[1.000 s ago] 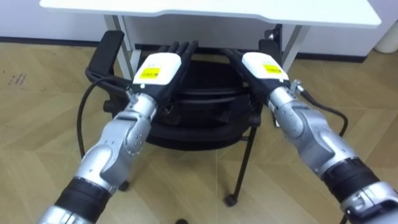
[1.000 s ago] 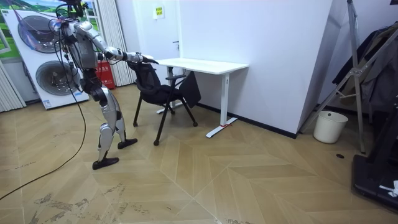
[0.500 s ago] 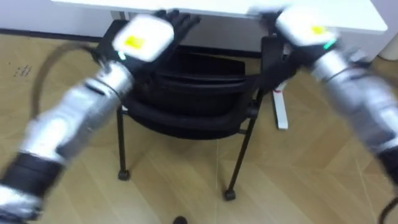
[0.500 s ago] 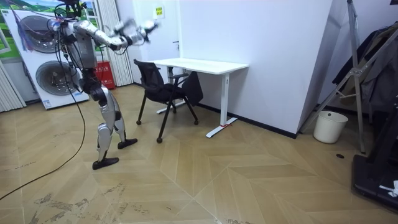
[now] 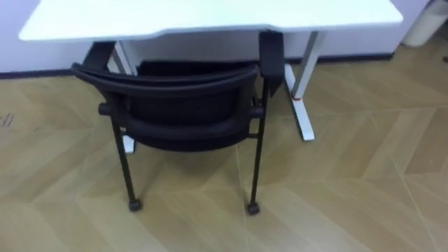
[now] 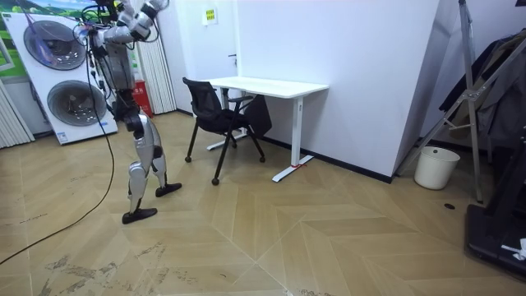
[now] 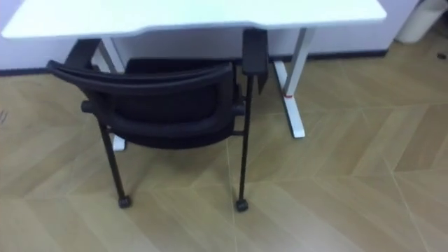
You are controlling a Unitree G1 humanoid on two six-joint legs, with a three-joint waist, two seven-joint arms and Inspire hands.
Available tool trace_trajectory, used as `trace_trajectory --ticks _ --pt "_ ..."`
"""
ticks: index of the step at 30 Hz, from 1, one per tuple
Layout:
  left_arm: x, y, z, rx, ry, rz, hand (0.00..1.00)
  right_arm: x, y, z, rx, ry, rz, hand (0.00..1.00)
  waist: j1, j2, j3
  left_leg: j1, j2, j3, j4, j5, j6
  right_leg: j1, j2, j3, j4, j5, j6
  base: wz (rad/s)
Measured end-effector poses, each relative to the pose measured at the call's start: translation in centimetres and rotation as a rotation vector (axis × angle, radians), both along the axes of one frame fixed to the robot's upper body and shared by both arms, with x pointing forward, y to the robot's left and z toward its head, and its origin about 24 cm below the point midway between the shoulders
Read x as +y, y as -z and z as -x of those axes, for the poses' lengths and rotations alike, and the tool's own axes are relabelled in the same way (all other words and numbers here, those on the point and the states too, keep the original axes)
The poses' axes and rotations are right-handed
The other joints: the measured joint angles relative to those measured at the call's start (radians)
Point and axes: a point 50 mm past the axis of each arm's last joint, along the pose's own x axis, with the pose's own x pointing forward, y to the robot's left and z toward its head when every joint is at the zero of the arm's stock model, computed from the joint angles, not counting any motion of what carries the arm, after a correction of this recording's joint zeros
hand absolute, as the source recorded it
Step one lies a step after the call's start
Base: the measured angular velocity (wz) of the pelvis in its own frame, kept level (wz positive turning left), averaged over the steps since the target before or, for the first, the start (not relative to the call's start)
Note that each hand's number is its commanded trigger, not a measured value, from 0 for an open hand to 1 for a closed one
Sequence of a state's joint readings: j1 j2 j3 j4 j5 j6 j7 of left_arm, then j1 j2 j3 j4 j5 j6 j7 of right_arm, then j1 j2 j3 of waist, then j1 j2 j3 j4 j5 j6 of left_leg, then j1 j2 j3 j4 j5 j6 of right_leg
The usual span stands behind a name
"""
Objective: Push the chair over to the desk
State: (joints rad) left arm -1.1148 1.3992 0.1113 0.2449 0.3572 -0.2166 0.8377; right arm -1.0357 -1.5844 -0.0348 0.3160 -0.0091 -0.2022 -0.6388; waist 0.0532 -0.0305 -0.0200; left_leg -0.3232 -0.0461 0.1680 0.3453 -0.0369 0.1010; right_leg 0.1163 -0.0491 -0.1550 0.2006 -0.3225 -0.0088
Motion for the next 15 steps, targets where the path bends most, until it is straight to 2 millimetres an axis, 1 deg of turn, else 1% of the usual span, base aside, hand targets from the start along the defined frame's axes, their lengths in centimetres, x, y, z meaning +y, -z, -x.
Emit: trace_trajectory --ticks 1,2,3,4,5,6,7,8,9,10,11,12,13,14,15 --pt "1.2 -1.3 2.7 -0.076 -0.017 0.043 0.0 -0.8 -1.3 3.0 -0.123 -0.012 -0.046 0.0 -0.003 -0.004 -0.0116 -0.001 -0.005 0.009 0.0 -0.008 -0.002 -0.001 -0.005 -0.017 -0.005 0.001 0.001 -0.14" --pt "2.4 -2.1 4.9 -0.137 -0.02 0.091 0.0 -1.7 -2.2 5.8 -0.237 -0.025 -0.099 0.0 -0.01 -0.009 -0.0199 0.0 -0.008 0.012 0.001 -0.011 -0.004 0.004 -0.011 -0.037 -0.014 0.002 0.003 -0.04" --pt "3.5 -2.6 6.9 -0.191 -0.029 0.142 0.0 -2.9 -2.5 8.0 -0.343 -0.026 -0.156 0.0 -0.024 -0.007 -0.0245 0.005 -0.011 0.01 0.005 -0.016 -0.005 0.013 -0.012 -0.057 -0.013 0.003 0.004 0.04" --pt "4.1 -2.7 7.7 -0.214 -0.047 0.166 0.0 -3.6 -2.5 9.0 -0.386 -0.008 -0.181 0.0 -0.026 -0.007 -0.0287 0.005 -0.011 0.009 0.008 -0.019 -0.006 0.014 -0.012 -0.06 -0.012 0.003 0.005 0.0" --pt "5.5 -2.8 9.3 -0.256 -0.065 0.228 0.0 -5.0 -2.4 11.2 -0.477 0.028 -0.237 0.0 -0.032 -0.003 -0.031 0.004 -0.003 0.017 0.018 -0.031 -0.008 0.014 -0.01 -0.065 -0.011 0.004 0.007 -0.14" --pt "6.3 -2.7 10.1 -0.272 -0.065 0.266 0.0 -5.8 -2.1 12.0 -0.514 0.037 -0.278 0.0 -0.032 -0.008 -0.0272 0.004 -0.001 0.019 0.021 -0.036 -0.01 0.014 -0.01 -0.07 -0.01 0.004 0.007 -0.17" --pt "8.1 -2.3 11.0 -0.287 -0.087 0.349 0.0 -7.4 -1.4 13.2 -0.592 0.045 -0.36 0.0 -0.036 0.004 -0.028 0.01 0.0 0.017 0.024 -0.038 -0.01 0.02 -0.009 -0.083 -0.008 0.004 0.007 -0.11" --pt "10.2 -1.4 11.1 -0.289 -0.1 0.448 0.0 -9.0 -0.5 13.9 -0.656 0.048 -0.45 0.0 -0.049 0.015 -0.0255 0.025 0.0 0.017 0.025 -0.041 -0.011 0.031 -0.012 -0.092 -0.006 0.004 0.008 -0.18" --pt "12.4 0.0 10.9 -0.276 -0.118 0.561 0.0 -10.8 0.8 13.8 -0.68 0.083 -0.546 0.0 -0.048 0.024 -0.026 0.038 0.001 0.019 0.028 -0.047 -0.02 0.038 -0.019 -0.085 -0.006 0.002 0.011 -0.27" --pt "13.6 0.8 11.0 -0.274 -0.143 0.623 0.0 -11.9 1.7 13.6 -0.678 0.117 -0.605 0.0 -0.048 0.027 -0.0259 0.039 0.002 0.017 0.041 -0.052 -0.024 0.038 -0.027 -0.082 -0.007 -0.001 0.014 -0.52" --pt "15.9 3.0 10.9 -0.256 -0.201 0.743 0.0 -14.4 4.4 12.5 -0.644 0.201 -0.735 0.0 -0.048 0.031 -0.0248 0.044 0.013 0.007 0.121 -0.093 -0.038 0.038 -0.028 -0.068 0.002 -0.002 0.013 -0.51" --pt "18.0 5.9 10.5 -0.22 -0.269 0.863 0.0 -16.8 8.2 11.3 -0.581 0.298 -0.87 0.0 -0.057 0.028 -0.0277 0.062 0.023 0.005 0.192 -0.145 -0.055 0.039 -0.027 -0.058 0.012 -0.004 0.012 -0.42" --pt "19.0 7.6 10.4 -0.21 -0.291 0.925 0.0 -17.8 10.2 11.1 -0.564 0.334 -0.937 0.0 -0.065 0.031 -0.0259 0.071 0.035 0.003 0.217 -0.168 -0.066 0.038 -0.024 -0.057 0.019 -0.006 0.011 -0.13" --pt "21.0 12.1 10.1 -0.176 -0.331 1.063 0.0 -19.4 14.5 10.7 -0.509 0.403 -1.055 0.0 -0.076 0.042 -0.0229 0.087 0.04 -0.002 0.228 -0.204 -0.08 0.031 -0.016 -0.054 0.029 -0.008 0.012 -0.05" --pt "21.9 14.8 10.1 -0.155 -0.343 1.136 0.0 -20.2 17.1 10.9 -0.477 0.449 -1.109 0.0 -0.078 0.045 -0.0226 0.092 0.04 -0.006 0.213 -0.211 -0.078 0.024 -0.011 -0.044 0.034 -0.008 0.014 -0.14"
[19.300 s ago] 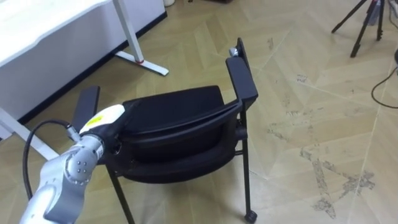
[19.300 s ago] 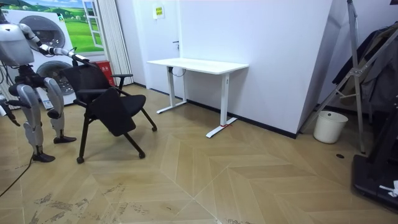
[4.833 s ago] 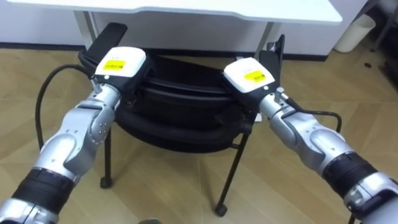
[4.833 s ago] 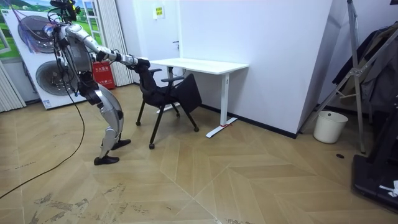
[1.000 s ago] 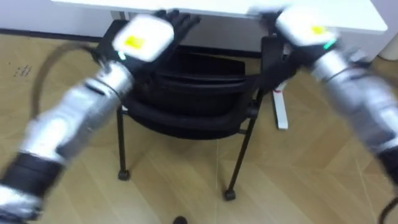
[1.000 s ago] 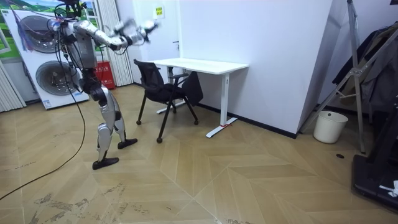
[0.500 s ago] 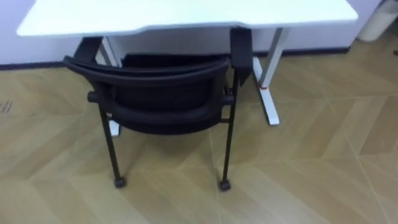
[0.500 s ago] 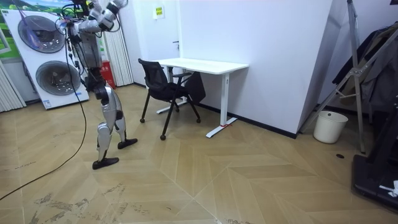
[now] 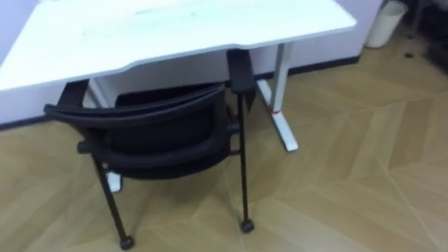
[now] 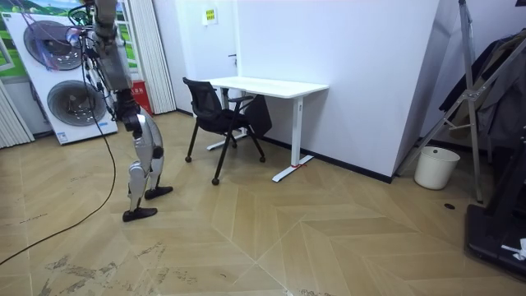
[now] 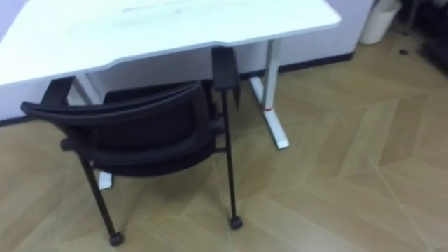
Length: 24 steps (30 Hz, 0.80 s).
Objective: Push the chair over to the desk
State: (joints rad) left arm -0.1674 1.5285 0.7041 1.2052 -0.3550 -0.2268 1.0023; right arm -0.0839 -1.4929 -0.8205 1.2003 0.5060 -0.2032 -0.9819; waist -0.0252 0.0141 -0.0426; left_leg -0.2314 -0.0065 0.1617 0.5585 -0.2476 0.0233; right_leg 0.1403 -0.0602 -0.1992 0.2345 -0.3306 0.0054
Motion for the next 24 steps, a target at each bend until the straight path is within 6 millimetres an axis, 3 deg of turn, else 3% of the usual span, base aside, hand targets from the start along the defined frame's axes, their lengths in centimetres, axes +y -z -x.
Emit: trace_trajectory --ticks 1,2,3,4,5,6,7,9,10,12,13,15,16,18,20,21,23,24 --pt "1.2 5.7 0.7 0.031 -0.012 0.148 0.0 -0.9 5.8 1.4 0.063 0.022 -0.136 0.0 0.005 0.003 -0.0033 0.002 -0.002 -0.006 -0.044 -0.006 0.012 -0.022 0.009 0.011 0.003 0.003 0.006 -0.19" --pt "1.5 11.0 2.1 0.027 -0.023 0.279 0.0 -0.8 12.0 3.8 0.08 0.048 -0.28 0.0 0.009 0.001 -0.0037 0.004 -0.014 -0.008 -0.09 0.009 0.048 -0.044 0.011 0.036 0.002 0.011 0.011 -0.2" --pt "0.8 17.2 3.4 0.017 -0.026 0.43 0.0 0.6 18.3 6.9 0.072 0.081 -0.426 0.0 0.009 -0.006 -0.0048 0.005 -0.021 -0.007 -0.127 0.02 0.062 -0.056 0.008 0.044 -0.002 0.022 0.011 -0.09" --pt "0.0 20.4 4.3 0.022 -0.033 0.509 0.0 1.7 21.1 8.4 0.082 0.097 -0.495 0.0 0.011 -0.004 -0.0061 0.009 -0.022 -0.007 -0.136 0.022 0.063 -0.056 0.008 0.043 -0.004 0.03 0.014 -0.11" --pt "-2.3 26.3 6.1 0.043 -0.052 0.664 0.0 4.8 26.2 11.5 0.101 0.135 -0.633 0.0 0.019 0.003 -0.0111 0.022 -0.021 -0.005 -0.153 0.022 0.063 -0.053 0.008 0.041 -0.006 0.043 0.021 -0.08" --pt "-4.8 30.9 7.9 0.053 -0.082 0.812 0.0 8.4 30.6 14.5 0.113 0.191 -0.786 0.0 0.016 0.004 -0.0104 0.04 -0.022 -0.005 -0.168 0.022 0.063 -0.047 0.005 0.032 0.001 0.049 0.023 -0.09" --pt "-6.1 32.7 8.9 0.069 -0.097 0.88 0.0 10.3 32.6 15.7 0.118 0.217 -0.864 0.0 0.013 0.005 -0.0087 0.051 -0.022 -0.005 -0.173 0.022 0.063 -0.041 0.005 0.032 0.007 0.05 0.022 -0.1" --pt "-10.8 38.1 12.8 0.144 -0.142 1.13 0.0 16.2 37.5 18.7 0.106 0.29 -1.1 0.0 -0.005 0.009 -0.0017 0.092 -0.024 -0.003 -0.192 0.018 0.059 -0.013 0.002 0.042 0.009 0.055 0.022 -0.21" --pt "-11.8 39.1 13.5 0.161 -0.143 1.185 0.0 17.3 38.4 19.0 0.11 0.292 -1.151 0.0 -0.01 0.013 -0.0003 0.099 -0.025 -0.003 -0.196 0.017 0.059 -0.009 0.001 0.038 0.009 0.055 0.022 -0.27" --pt "-15.5 41.9 16.1 0.286 -0.1 1.39 0.0 20.6 41.1 19.5 0.156 0.214 -1.349 0.0 -0.014 0.024 0.0079 0.124 -0.033 -0.004 -0.208 0.014 0.056 0.014 -0.005 0.028 0.002 0.055 0.022 -0.37" --pt "-16.5 42.5 16.7 0.316 -0.083 1.445 0.0 21.1 41.7 19.3 0.171 0.176 -1.397 0.0 -0.014 0.027 0.0101 0.132 -0.034 -0.006 -0.208 0.013 0.057 0.021 -0.005 0.028 0.0 0.055 0.022 -0.45" --pt "-19.7 44.6 17.6 0.399 0.038 1.647 0.0 22.0 43.8 16.7 0.295 -0.061 -1.549 0.0 -0.008 0.033 0.0196 0.147 -0.049 -0.035 -0.208 0.013 0.06 0.026 -0.005 0.034 0.0 0.054 0.023 -0.46" --pt "-20.4 45.1 17.5 0.429 0.085 1.694 0.0 22.2 44.4 15.8 0.349 -0.138 -1.585 0.0 -0.003 0.033 0.0214 0.146 -0.05 -0.036 -0.208 0.014 0.06 0.023 -0.005 0.034 -0.003 0.053 0.022 -0.46" --pt "-23.2 47.2 15.6 0.568 0.306 1.859 0.0 23.1 46.4 11.0 0.508 -0.45 -1.679 0.0 -0.001 0.038 0.0321 0.129 -0.065 -0.084 -0.2 0.028 0.062 0.017 -0.007 0.022 -0.032 0.05 0.02 -0.18" --pt "-24.1 48.5 12.7 0.664 0.486 1.929 0.0 24.2 47.6 8.1 0.589 -0.638 -1.74 0.0 -0.025 0.028 0.0348 0.119 -0.077 -0.116 -0.21 0.056 0.068 0.016 -0.012 -0.017 -0.039 0.044 0.023 0.51" --pt "-24.5 49.1 10.4 0.736 0.613 1.938 0.0 24.6 48.0 6.2 0.626 -0.745 -1.756 0.0 -0.025 0.021 0.0357 0.119 -0.078 -0.114 -0.226 0.074 0.069 0.012 -0.014 -0.032 -0.042 0.046 0.024 0.6" --pt "-25.0 49.6 8.0 0.845 0.771 1.919 0.0 25.2 48.5 3.6 0.686 -0.901 -1.752 0.0 -0.02 0.012 0.0391 0.119 -0.083 -0.122 -0.242 0.088 0.071 0.011 -0.014 -0.052 -0.05 0.058 0.027 0.29" --pt "-25.1 49.6 6.7 0.889 0.852 1.889 0.0 25.6 48.6 2.7 0.712 -0.982 -1.752 0.0 -0.02 0.003 0.0388 0.118 -0.092 -0.138 -0.243 0.089 0.071 0.014 -0.01 -0.056 -0.05 0.062 0.019 0.23"
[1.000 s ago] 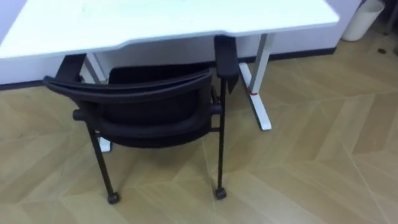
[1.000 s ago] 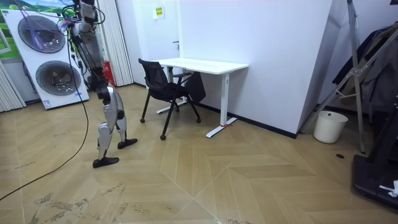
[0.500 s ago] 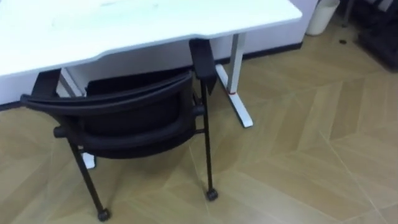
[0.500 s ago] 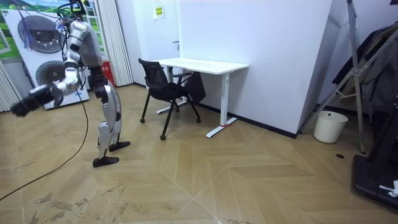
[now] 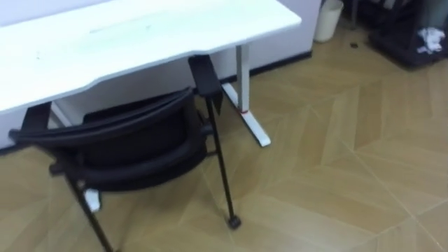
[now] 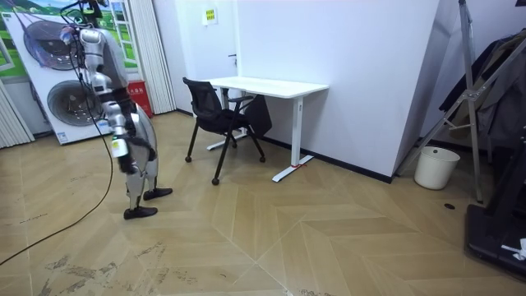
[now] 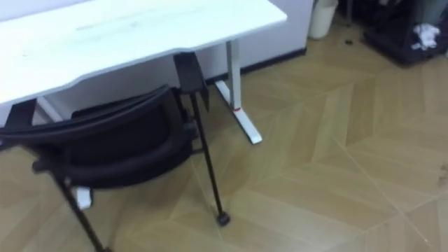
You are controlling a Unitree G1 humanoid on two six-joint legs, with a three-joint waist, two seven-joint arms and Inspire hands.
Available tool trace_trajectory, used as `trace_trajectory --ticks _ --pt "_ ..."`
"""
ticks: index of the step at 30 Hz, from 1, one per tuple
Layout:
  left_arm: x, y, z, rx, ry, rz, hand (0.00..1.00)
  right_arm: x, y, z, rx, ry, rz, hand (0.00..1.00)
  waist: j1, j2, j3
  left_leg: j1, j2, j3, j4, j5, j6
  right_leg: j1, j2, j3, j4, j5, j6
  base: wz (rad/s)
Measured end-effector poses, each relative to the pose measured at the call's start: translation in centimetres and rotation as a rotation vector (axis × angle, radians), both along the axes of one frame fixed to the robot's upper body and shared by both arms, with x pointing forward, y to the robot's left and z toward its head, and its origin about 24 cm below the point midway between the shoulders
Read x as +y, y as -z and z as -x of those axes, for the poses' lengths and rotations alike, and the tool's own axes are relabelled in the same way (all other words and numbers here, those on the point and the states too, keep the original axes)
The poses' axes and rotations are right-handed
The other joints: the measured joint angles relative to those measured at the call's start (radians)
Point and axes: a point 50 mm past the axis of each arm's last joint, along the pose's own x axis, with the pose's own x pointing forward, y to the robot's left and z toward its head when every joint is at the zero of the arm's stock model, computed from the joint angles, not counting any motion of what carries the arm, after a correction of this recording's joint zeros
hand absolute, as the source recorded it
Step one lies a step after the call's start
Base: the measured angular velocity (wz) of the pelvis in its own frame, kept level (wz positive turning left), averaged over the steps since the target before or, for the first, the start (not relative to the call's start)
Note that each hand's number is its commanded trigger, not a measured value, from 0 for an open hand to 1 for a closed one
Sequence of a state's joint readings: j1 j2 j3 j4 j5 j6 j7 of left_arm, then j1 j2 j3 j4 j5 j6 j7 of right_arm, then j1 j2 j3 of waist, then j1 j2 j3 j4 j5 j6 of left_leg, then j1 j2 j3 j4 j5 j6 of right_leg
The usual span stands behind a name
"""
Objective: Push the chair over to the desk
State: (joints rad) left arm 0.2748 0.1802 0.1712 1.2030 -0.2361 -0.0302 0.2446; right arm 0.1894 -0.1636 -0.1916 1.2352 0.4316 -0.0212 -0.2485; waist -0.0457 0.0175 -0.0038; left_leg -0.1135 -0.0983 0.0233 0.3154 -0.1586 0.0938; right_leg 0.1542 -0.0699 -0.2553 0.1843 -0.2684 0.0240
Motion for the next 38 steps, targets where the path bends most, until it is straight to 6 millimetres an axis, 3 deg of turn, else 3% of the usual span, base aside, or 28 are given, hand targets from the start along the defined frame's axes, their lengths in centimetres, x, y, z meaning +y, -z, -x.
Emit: trace_trajectory --ticks 6,11,20,29,38 --pt "-1.5 0.2 -4.4 -0.14 0.129 0.062 0.0 2.0 0.5 -2.2 -0.095 -0.145 -0.142 0.0 0.007 -0.023 0.0051 -0.008 -0.017 -0.01 -0.014 0.002 0.007 0.002 -0.006 -0.021 -0.014 -0.002 -0.004 0.11" --pt "-3.8 0.7 -6.0 -0.186 0.184 0.164 0.0 2.6 0.6 -2.1 -0.124 -0.182 -0.225 0.0 -0.003 -0.023 0.0051 0.006 -0.025 -0.007 -0.047 0.003 0.008 0.002 -0.012 -0.017 -0.013 -0.001 -0.004 0.0" --pt "-4.5 0.9 -6.1 -0.209 0.219 0.243 0.0 3.0 0.8 -0.2 -0.101 -0.174 -0.297 0.0 -0.006 -0.025 0.0088 0.021 -0.035 -0.004 -0.064 0.002 0.009 0.004 -0.016 0.007 -0.013 -0.001 -0.004 -0.01" --pt "-4.7 1.1 -5.3 -0.207 0.162 0.28 0.0 4.2 1.1 -0.3 -0.111 -0.179 -0.366 0.0 -0.007 -0.024 0.0136 0.02 -0.033 -0.009 -0.065 -0.007 0.017 0.003 -0.02 0.005 -0.011 -0.001 -0.003 -0.02" --pt "-4.8 1.1 -5.4 -0.212 0.168 0.291 0.0 4.5 1.2 -0.3 -0.103 -0.183 -0.393 0.0 -0.006 -0.026 0.0131 0.018 -0.032 -0.007 -0.064 -0.007 0.019 -0.009 -0.022 0.009 0.006 -0.001 -0.002 0.0"
